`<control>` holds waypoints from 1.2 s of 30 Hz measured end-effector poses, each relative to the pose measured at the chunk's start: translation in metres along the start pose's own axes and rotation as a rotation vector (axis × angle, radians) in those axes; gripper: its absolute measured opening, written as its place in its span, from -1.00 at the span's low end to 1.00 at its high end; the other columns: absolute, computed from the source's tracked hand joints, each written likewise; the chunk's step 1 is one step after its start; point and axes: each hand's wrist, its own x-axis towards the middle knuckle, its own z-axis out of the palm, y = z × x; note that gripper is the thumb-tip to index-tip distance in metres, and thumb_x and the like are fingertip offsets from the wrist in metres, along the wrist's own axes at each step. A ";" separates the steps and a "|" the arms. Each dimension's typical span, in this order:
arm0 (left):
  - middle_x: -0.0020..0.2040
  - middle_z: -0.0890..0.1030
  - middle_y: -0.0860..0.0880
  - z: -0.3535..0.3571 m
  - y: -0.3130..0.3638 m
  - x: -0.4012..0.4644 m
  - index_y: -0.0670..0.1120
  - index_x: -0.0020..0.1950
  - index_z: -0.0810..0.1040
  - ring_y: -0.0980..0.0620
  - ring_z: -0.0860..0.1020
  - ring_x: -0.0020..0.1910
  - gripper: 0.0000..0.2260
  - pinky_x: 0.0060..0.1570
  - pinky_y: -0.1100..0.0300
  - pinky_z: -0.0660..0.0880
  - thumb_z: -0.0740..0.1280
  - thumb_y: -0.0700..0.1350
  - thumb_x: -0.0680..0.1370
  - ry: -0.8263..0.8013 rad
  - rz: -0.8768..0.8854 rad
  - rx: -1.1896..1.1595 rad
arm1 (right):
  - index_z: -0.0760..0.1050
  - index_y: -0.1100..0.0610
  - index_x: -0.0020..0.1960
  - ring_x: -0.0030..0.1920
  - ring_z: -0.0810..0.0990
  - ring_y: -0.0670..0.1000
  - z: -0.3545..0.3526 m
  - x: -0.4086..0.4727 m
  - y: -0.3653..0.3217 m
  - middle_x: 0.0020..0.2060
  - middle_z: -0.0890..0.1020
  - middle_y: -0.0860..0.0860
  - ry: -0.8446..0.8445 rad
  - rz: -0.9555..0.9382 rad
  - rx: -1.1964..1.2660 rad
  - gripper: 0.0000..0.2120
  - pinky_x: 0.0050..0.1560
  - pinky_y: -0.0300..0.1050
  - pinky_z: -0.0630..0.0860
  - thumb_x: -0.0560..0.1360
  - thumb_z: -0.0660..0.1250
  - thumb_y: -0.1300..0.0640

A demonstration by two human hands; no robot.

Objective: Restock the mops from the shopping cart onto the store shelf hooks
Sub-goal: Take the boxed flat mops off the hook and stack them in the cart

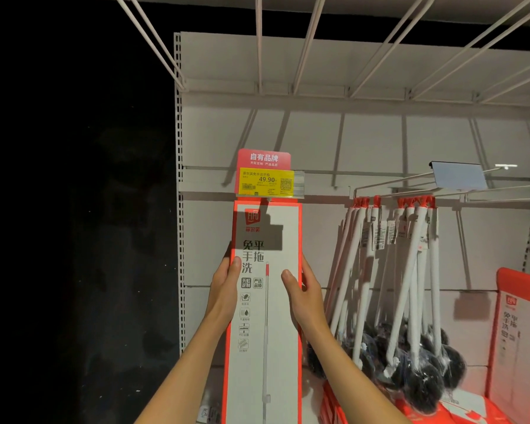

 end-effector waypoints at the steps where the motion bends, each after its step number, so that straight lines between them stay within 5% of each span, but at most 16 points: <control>1: -0.08 0.69 -0.07 0.000 -0.002 0.002 -0.06 0.17 0.51 0.02 0.69 -0.17 -0.70 -0.12 0.11 0.59 0.13 0.11 0.68 0.006 0.007 0.012 | 0.29 0.01 0.55 0.18 0.63 -0.14 0.000 0.001 0.003 0.28 0.61 -0.06 0.002 0.000 -0.007 -0.49 0.01 -0.30 0.58 0.63 0.29 0.16; 7: -0.05 0.70 -0.06 0.000 -0.005 0.012 0.02 0.20 0.50 -0.03 0.70 -0.10 -0.74 -0.05 0.05 0.61 0.12 0.11 0.68 0.022 0.013 -0.011 | 0.27 -0.03 0.56 0.19 0.61 -0.15 0.001 0.017 0.011 0.28 0.59 -0.10 -0.014 -0.032 -0.060 -0.48 0.01 -0.28 0.58 0.64 0.29 0.15; 12: -0.04 0.67 -0.14 0.004 -0.013 0.017 -0.11 0.18 0.48 -0.01 0.68 -0.14 -0.68 -0.07 0.08 0.57 0.12 0.11 0.68 0.043 -0.020 -0.015 | 0.24 -0.06 0.57 0.22 0.60 -0.12 -0.002 0.023 0.020 0.29 0.59 -0.11 -0.022 -0.035 -0.072 -0.46 0.06 -0.24 0.59 0.64 0.30 0.13; 19: -0.07 0.66 -0.08 0.006 -0.024 0.014 -0.14 0.16 0.46 0.09 0.67 -0.23 -0.54 -0.17 0.18 0.56 0.13 0.22 0.53 0.042 0.003 -0.014 | 0.21 -0.18 0.56 0.26 0.57 -0.10 -0.003 0.024 0.038 0.34 0.54 -0.20 -0.037 -0.039 -0.113 -0.36 0.18 -0.09 0.58 0.52 0.31 -0.13; 23: -0.04 0.66 -0.05 0.005 -0.033 0.015 -0.13 0.19 0.46 0.12 0.69 -0.18 -0.67 -0.23 0.29 0.58 0.12 0.10 0.66 0.046 0.014 -0.007 | 0.19 -0.13 0.58 0.23 0.57 -0.19 -0.003 0.023 0.044 0.31 0.55 -0.22 -0.044 -0.039 -0.108 -0.28 0.07 -0.30 0.57 0.48 0.32 -0.20; 27: -0.02 0.65 -0.07 0.006 -0.037 0.015 -0.06 0.14 0.46 0.11 0.69 -0.19 -0.55 -0.16 0.17 0.58 0.12 0.26 0.50 0.084 0.019 0.029 | 0.18 -0.13 0.59 0.23 0.56 -0.23 -0.004 0.022 0.047 0.32 0.53 -0.26 -0.050 -0.038 -0.115 -0.28 0.07 -0.35 0.53 0.49 0.32 -0.19; 31: 0.00 0.59 -0.02 0.009 -0.042 0.015 -0.01 0.19 0.45 0.17 0.67 -0.17 -0.54 -0.25 0.33 0.56 0.09 0.28 0.51 0.140 0.027 0.107 | 0.16 -0.11 0.59 0.29 0.50 -0.26 -0.005 0.023 0.052 0.38 0.47 -0.26 -0.050 -0.035 -0.129 -0.32 0.18 -0.33 0.51 0.54 0.32 -0.11; 36: 0.00 0.51 0.13 0.012 -0.041 0.014 -0.06 0.28 0.40 0.31 0.63 -0.21 -0.73 -0.30 0.36 0.55 0.11 0.06 0.68 0.186 0.048 0.119 | 0.18 -0.16 0.58 0.40 0.41 -0.23 -0.005 0.022 0.058 0.46 0.39 -0.18 -0.027 -0.031 -0.133 -0.28 0.33 -0.12 0.50 0.49 0.35 -0.21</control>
